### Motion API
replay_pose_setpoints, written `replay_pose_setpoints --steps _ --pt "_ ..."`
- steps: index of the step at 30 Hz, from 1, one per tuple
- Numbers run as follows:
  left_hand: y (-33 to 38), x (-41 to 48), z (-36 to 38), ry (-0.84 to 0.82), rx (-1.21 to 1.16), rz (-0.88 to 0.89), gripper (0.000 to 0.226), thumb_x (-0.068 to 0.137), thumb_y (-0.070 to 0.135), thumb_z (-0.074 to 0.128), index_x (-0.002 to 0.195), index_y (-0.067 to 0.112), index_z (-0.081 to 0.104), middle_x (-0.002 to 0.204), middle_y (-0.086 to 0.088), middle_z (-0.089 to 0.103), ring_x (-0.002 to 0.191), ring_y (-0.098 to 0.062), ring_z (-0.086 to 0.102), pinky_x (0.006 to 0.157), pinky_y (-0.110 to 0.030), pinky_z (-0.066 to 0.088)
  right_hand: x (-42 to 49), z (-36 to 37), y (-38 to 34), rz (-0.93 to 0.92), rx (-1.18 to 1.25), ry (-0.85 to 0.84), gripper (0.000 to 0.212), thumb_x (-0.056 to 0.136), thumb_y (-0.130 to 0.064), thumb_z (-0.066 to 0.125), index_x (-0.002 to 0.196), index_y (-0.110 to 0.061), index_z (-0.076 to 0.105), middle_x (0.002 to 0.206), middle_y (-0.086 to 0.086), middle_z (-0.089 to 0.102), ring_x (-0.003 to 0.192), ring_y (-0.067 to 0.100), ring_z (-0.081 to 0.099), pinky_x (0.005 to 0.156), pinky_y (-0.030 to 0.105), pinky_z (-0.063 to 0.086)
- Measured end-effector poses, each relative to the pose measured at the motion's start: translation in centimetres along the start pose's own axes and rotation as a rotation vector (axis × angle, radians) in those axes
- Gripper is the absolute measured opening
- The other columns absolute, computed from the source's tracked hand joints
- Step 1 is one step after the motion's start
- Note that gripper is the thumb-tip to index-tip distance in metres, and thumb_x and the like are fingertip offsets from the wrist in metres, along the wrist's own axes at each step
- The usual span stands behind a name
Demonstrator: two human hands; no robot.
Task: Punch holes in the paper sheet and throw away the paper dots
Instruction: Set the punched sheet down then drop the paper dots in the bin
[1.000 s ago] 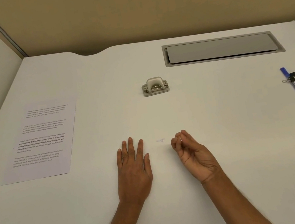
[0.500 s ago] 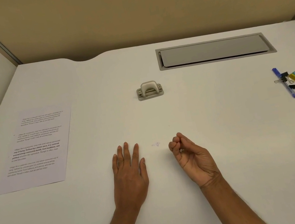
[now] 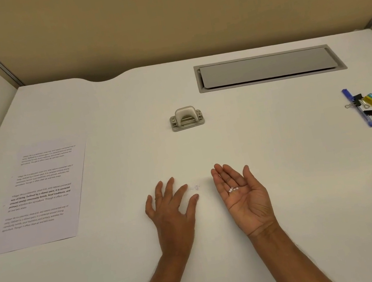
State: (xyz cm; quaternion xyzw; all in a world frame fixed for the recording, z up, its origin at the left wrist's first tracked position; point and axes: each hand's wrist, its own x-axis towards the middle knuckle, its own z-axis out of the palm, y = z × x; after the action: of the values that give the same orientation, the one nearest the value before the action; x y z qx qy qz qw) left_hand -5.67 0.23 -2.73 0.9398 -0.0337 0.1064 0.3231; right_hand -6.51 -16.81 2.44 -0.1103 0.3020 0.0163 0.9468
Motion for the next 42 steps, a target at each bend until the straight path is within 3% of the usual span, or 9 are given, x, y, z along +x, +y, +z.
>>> replay_pose_setpoints --steps 12,21,26,31,34,36,39,40,42 --pt "1.8 1.7 1.2 0.015 -0.102 -0.069 0.004 0.085 0.030 0.077 0.090 0.031 0.078 0.142 0.008 0.059 0.146 -0.015 0.035 0.121 -0.047 0.015 0.8 0.2 -0.2 -0.007 0.006 0.050 0.058 0.099 -0.039 0.054 0.128 0.012 0.054 0.127 0.030 0.063 0.124 0.041 0.059 0.103 0.050 0.047" --pt "2.9 1.6 1.8 0.044 0.117 0.086 0.010 0.090 0.010 0.069 0.086 0.019 0.067 0.129 -0.002 0.066 0.138 -0.027 0.047 0.114 -0.052 0.025 1.1 0.2 0.0 -0.010 -0.032 0.069 0.063 0.097 -0.042 0.057 0.130 0.012 0.054 0.126 0.029 0.064 0.122 0.041 0.060 0.104 0.049 0.046" --pt "2.8 1.6 1.6 0.069 0.036 0.023 0.016 0.090 0.006 0.066 0.085 0.021 0.062 0.119 0.001 0.060 0.126 -0.025 0.050 0.104 -0.041 0.029 1.1 0.3 -0.2 -0.010 -0.039 0.072 0.063 0.097 -0.043 0.056 0.129 0.011 0.054 0.125 0.029 0.065 0.121 0.040 0.062 0.107 0.047 0.045" --pt "5.1 0.7 0.5 0.108 -0.217 -0.062 0.019 0.092 0.007 0.065 0.090 0.025 0.061 0.115 0.011 0.057 0.122 -0.015 0.049 0.101 -0.033 0.030 1.0 0.3 0.0 0.011 -0.059 0.067 0.064 0.098 -0.044 0.055 0.130 0.011 0.053 0.126 0.029 0.064 0.119 0.040 0.063 0.103 0.049 0.048" --pt "8.2 -1.0 0.6 0.022 -0.319 -0.008 0.010 0.094 0.017 0.060 0.092 0.027 0.059 0.109 0.012 0.057 0.119 -0.010 0.048 0.101 -0.029 0.030 1.0 0.2 0.1 0.045 -0.085 0.060 0.066 0.098 -0.048 0.052 0.132 0.008 0.053 0.128 0.026 0.065 0.119 0.036 0.063 0.112 0.047 0.043" --pt "9.5 -1.9 1.3 -0.047 -0.333 -0.020 0.007 0.095 0.018 0.059 0.091 0.024 0.059 0.104 0.012 0.056 0.114 -0.010 0.047 0.101 -0.030 0.032 0.8 0.0 0.2 0.080 -0.119 0.058 0.066 0.098 -0.052 0.049 0.132 0.005 0.055 0.130 0.021 0.065 0.120 0.032 0.063 0.115 0.048 0.037" --pt "11.1 -2.4 1.4 -0.080 -0.342 -0.021 0.008 0.097 0.015 0.058 0.094 0.022 0.059 0.098 0.016 0.053 0.106 -0.001 0.045 0.092 -0.037 0.041 0.5 -0.2 0.1 0.106 -0.126 0.044 0.066 0.099 -0.055 0.043 0.133 0.001 0.056 0.133 0.017 0.065 0.121 0.027 0.063 0.106 0.045 0.046" --pt "11.8 -2.4 1.0 -0.072 -0.342 0.008 0.007 0.099 0.017 0.054 0.099 0.020 0.061 0.102 0.014 0.056 0.107 0.002 0.045 0.093 -0.040 0.044 0.4 -0.3 0.0 0.109 -0.120 0.037 0.066 0.099 -0.055 0.043 0.133 0.000 0.056 0.133 0.016 0.064 0.121 0.027 0.063 0.102 0.044 0.050" --pt "13.3 -2.4 -0.3 -0.170 -0.315 0.008 0.044 0.105 0.041 0.036 0.126 0.010 0.060 0.133 0.000 0.057 0.129 -0.011 0.043 0.109 -0.048 0.039 0.1 -0.3 -0.1 0.108 -0.102 0.027 0.066 0.099 -0.055 0.043 0.133 0.000 0.056 0.134 0.016 0.064 0.118 0.027 0.065 0.098 0.041 0.054"
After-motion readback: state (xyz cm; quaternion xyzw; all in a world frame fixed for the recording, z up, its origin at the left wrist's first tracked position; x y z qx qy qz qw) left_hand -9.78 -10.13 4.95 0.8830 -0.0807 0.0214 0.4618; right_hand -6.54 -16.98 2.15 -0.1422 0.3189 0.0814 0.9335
